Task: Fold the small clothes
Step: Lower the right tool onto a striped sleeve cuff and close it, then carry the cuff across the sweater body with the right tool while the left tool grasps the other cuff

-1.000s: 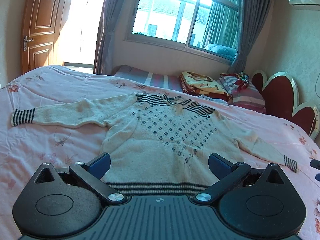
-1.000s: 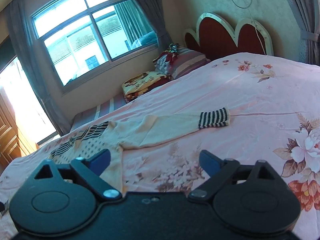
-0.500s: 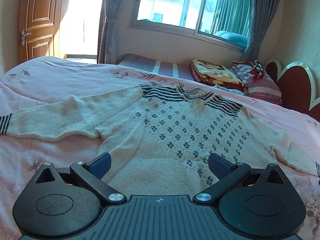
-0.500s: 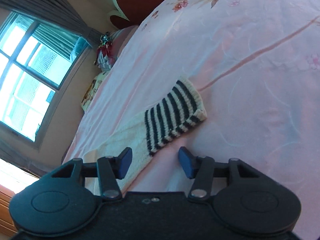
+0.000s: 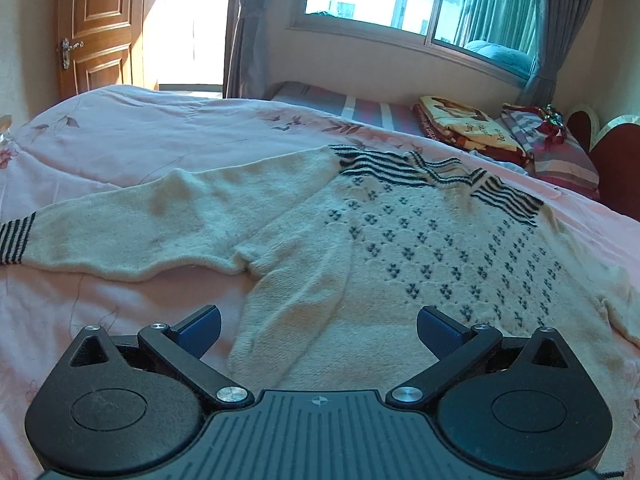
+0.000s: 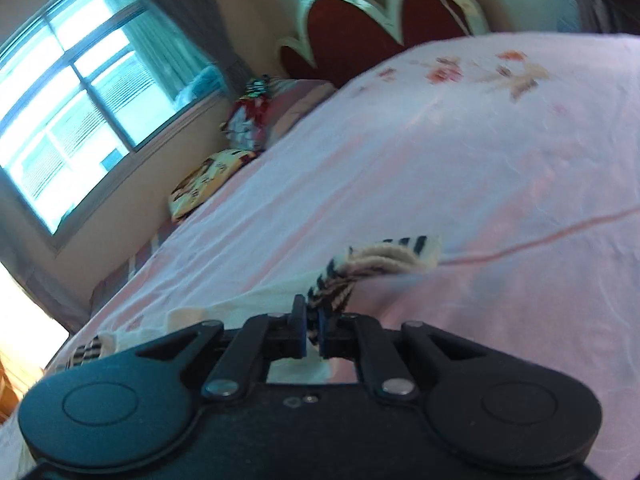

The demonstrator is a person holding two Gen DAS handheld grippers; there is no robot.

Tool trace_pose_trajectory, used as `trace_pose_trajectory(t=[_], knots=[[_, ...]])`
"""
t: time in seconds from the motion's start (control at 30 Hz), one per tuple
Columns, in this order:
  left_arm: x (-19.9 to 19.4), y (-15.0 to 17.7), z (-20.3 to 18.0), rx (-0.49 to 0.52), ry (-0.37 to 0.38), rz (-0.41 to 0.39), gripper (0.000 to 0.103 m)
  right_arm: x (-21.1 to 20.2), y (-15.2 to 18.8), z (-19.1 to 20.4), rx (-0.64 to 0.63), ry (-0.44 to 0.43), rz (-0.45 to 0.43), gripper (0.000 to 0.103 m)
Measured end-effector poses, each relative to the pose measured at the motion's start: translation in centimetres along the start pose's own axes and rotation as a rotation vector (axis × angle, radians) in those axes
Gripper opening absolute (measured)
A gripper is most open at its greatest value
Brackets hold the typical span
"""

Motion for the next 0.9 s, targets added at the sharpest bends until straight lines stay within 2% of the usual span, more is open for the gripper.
trace_pose_trajectory(t=[0.07,0.17,0.3,0.47,0.53,0.57,0.63,0.67,0.7,0.73,0.87,0.9], knots=[[-0.2,0.1,1.3,-0.042,0.033,0.016,0.103,-0.3,0.9,5.0,-0.146,-0.080,0.009,0.006],[-0.6,0.2,2.5,-0.043,0.046,0.023,0.103,-0.5,3.8,12.4,-0.328,-0.209,0.052,0.006],[-1.5,0.1,4.2,-0.060,0.047,0.016,0.103,-0.7,8.8,19.4,-0.481,-0.336,0.134,0.006],[-2.2,-0.4,5.6,-0.116,0.091,0.011,0.103,-1.5,14.5,25.4,-0.643,-0.450,0.233,0.006],[-2.2,-0.7,5.0,-0.111,0.109,0.004,0.103,-1.3,16.2,26.5,-0.687,-0.469,0.277,0.008],[-2.2,-0.9,4.6,-0.104,0.121,0.001,0.103,-1.7,17.3,26.7,-0.706,-0.484,0.291,0.013],[-1.9,-1.3,3.1,-0.082,0.159,0.002,0.102,-2.7,17.6,26.6,-0.745,-0.489,0.251,0.031],[-1.7,-1.5,2.1,-0.075,0.183,0.003,0.097,-3.3,17.3,26.3,-0.762,-0.482,0.222,0.038],[-1.4,-1.6,1.0,-0.071,0.208,0.006,0.088,-4.0,17.1,25.7,-0.752,-0.496,0.212,0.048],[-0.8,-1.7,0.0,-0.070,0.227,0.024,0.073,-4.5,16.8,25.2,-0.733,-0.509,0.217,0.047],[1.9,-1.3,-5.1,-0.119,0.399,0.120,0.071,-6.1,15.7,23.0,-0.663,-0.521,0.217,0.046],[2.5,-1.1,-6.3,-0.120,0.422,0.143,0.071,-6.6,15.4,22.4,-0.648,-0.517,0.212,0.046]])
Point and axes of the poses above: each gripper's, at about its wrist camera, not at the fingertips, and x roughly the way its jaws point, z to its left, y to its underside, the point moved 7 cm from there along x, roughly the way its jaws point, and after that the axes turned 1 degree about -y, right-handed, at the moved point
